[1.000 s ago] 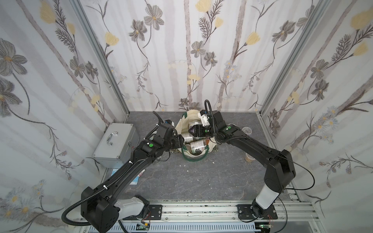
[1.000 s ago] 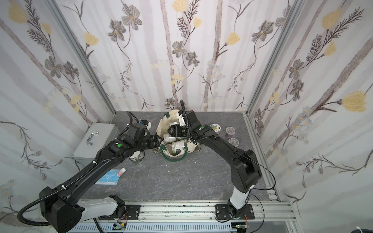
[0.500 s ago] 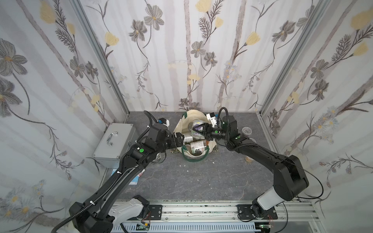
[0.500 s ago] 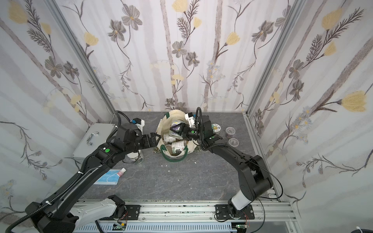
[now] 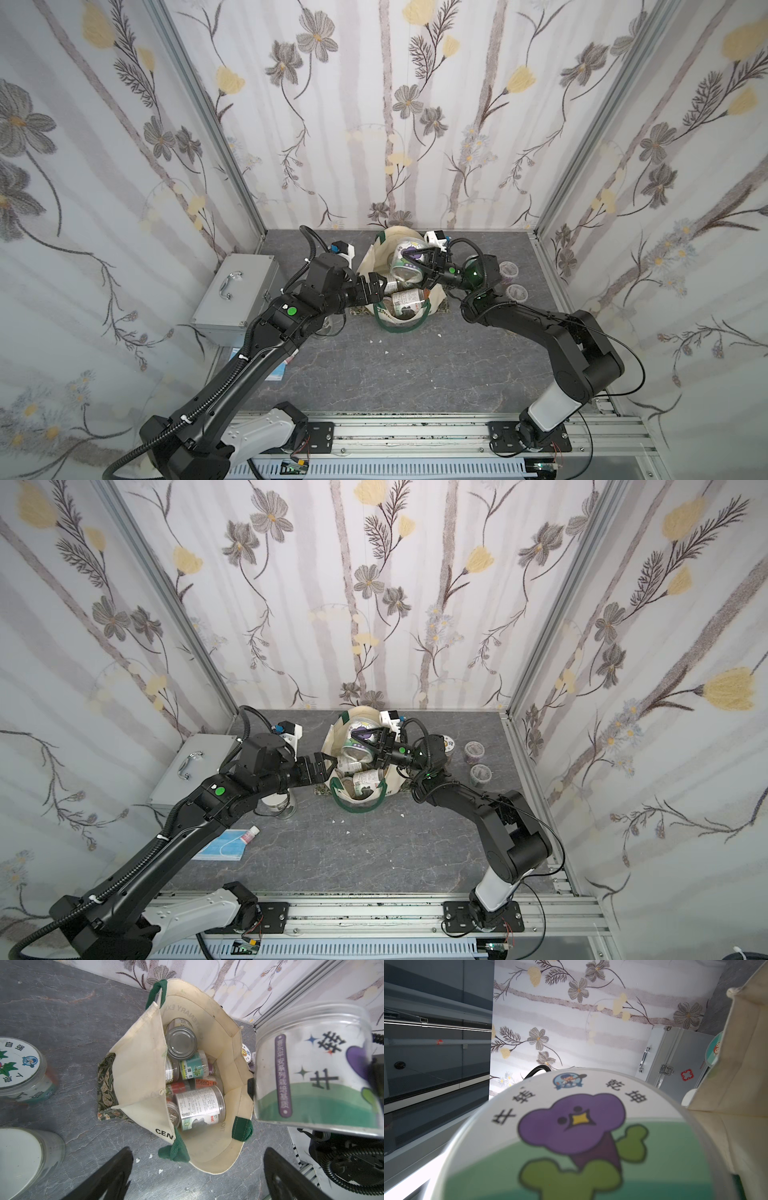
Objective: Take out the seed jars from the canvas bag
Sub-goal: Pick up the seed jar from the canvas bag, then place the seed jar at the center of the board.
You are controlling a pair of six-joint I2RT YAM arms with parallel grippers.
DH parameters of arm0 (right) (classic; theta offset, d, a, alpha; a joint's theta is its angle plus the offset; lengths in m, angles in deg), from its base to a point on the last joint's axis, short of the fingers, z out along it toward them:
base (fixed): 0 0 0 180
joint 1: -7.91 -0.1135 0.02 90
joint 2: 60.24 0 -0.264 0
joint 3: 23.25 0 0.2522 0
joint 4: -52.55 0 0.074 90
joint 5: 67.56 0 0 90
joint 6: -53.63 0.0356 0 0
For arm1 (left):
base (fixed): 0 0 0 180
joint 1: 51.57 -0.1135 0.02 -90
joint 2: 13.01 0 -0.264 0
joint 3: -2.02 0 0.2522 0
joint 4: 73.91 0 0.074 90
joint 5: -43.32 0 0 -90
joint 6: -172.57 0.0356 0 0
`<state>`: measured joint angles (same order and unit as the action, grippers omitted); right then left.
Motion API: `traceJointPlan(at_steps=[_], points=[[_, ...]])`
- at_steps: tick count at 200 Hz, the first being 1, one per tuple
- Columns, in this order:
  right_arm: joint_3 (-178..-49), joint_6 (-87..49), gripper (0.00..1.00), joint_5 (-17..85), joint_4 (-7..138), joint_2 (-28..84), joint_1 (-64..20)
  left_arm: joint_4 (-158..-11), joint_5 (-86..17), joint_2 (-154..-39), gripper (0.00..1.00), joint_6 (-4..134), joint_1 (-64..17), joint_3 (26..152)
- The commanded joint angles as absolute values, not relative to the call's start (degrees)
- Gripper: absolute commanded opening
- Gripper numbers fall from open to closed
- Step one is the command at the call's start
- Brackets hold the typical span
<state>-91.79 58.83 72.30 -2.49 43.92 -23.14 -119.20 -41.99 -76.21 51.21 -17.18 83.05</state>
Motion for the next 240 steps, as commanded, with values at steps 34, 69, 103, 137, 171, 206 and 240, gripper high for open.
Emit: traceJointPlan(at_steps=[34,69,103,137,171,206,240], points=[[-91.7,54.8,0.75,72.4,-1.6,41.4,-23.6,-118.4,-41.3,-74.0,1.00,50.6,-18.0,84.0],[-90.3,67.0,0.74,70.8,-15.7,44.2,-24.3,-117.4,-38.7,-72.7,1.00,50.2,-18.4,83.7],[-90.9,63.8,0.74,71.0,-17.2,43.7,-25.4,-117.5,-38.9,-71.3,1.00,50.1,-18.7,82.4],[-91.7,26.3,0.74,67.0,19.5,33.3,-26.4,-118.5,-38.8,-69.9,1.00,50.0,-19.8,82.2],[-93.4,-3.6,0.76,51.0,44.8,26.9,-30.9,-118.8,-36.1,-68.1,1.00,50.4,-21.2,82.1],[-91.1,-18.9,0.76,35.9,50.8,23.7,-38.0,-120.5,-33.6,-68.1,1.00,51.9,-21.8,83.8],[-89.9,-25.9,0.76,27.9,53.3,23.2,-42.2,-121.7,-30.1,-68.5,1.00,52.8,-22.2,85.2]])
